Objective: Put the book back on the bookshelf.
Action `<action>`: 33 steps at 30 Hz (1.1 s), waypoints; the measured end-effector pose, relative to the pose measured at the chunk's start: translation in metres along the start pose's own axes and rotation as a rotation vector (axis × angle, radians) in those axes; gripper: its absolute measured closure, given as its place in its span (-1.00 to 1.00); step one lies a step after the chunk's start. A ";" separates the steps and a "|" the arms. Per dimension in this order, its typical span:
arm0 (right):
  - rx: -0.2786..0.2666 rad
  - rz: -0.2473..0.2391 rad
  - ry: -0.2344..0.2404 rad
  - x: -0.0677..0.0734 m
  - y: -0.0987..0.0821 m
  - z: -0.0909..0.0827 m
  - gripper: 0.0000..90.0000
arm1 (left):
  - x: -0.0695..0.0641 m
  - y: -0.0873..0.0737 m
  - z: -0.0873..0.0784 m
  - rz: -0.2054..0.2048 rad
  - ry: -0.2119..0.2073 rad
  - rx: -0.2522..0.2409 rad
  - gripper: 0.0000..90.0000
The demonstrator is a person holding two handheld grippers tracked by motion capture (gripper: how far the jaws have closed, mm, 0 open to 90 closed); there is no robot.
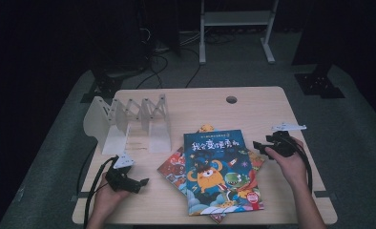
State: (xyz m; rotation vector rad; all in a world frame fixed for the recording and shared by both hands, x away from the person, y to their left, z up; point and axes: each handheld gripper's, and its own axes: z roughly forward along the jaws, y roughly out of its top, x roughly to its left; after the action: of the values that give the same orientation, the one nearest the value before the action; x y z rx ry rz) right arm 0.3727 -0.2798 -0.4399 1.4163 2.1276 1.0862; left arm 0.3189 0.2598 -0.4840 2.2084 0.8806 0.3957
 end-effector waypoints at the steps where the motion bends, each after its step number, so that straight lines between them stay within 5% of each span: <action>1: 0.000 -0.003 0.004 0.001 0.002 0.001 -0.27 | 0.000 0.000 0.000 0.000 0.000 0.000 -1.00; 33: 0.052 -0.092 0.124 0.026 0.045 0.058 -0.30 | 0.000 0.000 0.000 0.006 -0.005 -0.001 -1.00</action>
State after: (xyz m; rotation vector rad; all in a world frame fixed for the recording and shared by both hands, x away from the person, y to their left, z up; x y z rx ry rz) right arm 0.4272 -0.2240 -0.4395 1.2898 2.2987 1.1177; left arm 0.3195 0.2598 -0.4841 2.2107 0.8715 0.3924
